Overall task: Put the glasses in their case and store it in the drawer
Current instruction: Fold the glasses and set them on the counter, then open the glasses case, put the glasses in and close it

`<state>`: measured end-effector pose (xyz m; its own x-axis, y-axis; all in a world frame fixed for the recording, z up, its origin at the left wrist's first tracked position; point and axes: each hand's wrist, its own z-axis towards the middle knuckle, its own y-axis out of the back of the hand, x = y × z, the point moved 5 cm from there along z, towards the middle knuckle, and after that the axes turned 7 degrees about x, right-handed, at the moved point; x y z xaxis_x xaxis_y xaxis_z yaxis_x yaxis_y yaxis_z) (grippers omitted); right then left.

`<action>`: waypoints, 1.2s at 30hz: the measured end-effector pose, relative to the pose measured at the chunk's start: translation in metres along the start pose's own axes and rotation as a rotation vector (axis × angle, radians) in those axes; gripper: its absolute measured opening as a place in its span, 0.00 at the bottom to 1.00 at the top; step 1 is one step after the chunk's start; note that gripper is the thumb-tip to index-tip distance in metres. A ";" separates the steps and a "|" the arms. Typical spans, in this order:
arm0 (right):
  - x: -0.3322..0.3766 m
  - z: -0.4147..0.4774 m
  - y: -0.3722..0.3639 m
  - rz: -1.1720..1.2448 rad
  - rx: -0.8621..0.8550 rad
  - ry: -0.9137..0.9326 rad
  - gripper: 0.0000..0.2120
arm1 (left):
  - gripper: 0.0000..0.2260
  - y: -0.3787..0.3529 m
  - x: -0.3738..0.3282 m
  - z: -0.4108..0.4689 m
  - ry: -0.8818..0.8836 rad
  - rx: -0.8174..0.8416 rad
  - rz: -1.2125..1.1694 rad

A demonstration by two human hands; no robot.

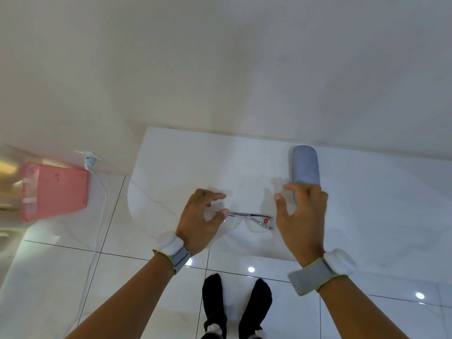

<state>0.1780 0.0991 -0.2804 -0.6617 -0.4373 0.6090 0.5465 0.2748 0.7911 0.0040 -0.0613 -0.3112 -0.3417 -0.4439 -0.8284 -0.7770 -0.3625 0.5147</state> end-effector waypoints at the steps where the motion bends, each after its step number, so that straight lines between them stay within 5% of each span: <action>1: -0.005 0.010 0.004 -0.076 -0.038 -0.086 0.19 | 0.10 0.003 -0.002 0.002 0.014 -0.022 -0.018; 5: -0.029 0.039 -0.002 -0.162 0.067 -0.408 0.41 | 0.11 0.004 -0.012 0.018 0.033 -0.021 -0.024; 8: -0.033 0.053 -0.011 -0.120 0.114 -0.443 0.34 | 0.11 0.003 -0.020 0.036 0.019 -0.004 0.015; 13: -0.017 0.066 -0.032 0.028 0.230 -0.275 0.27 | 0.15 0.004 -0.028 0.063 -0.024 -0.007 0.062; 22: 0.015 0.070 -0.075 0.182 0.615 0.192 0.30 | 0.41 0.012 -0.020 0.079 -0.141 0.100 0.310; 36: -0.001 0.062 -0.071 0.248 0.660 0.238 0.31 | 0.27 0.000 -0.014 0.075 -0.235 0.155 0.270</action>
<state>0.1080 0.1328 -0.3341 -0.3891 -0.4487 0.8045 0.1938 0.8139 0.5477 -0.0314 0.0063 -0.3164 -0.6426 -0.3003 -0.7049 -0.7072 -0.1216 0.6965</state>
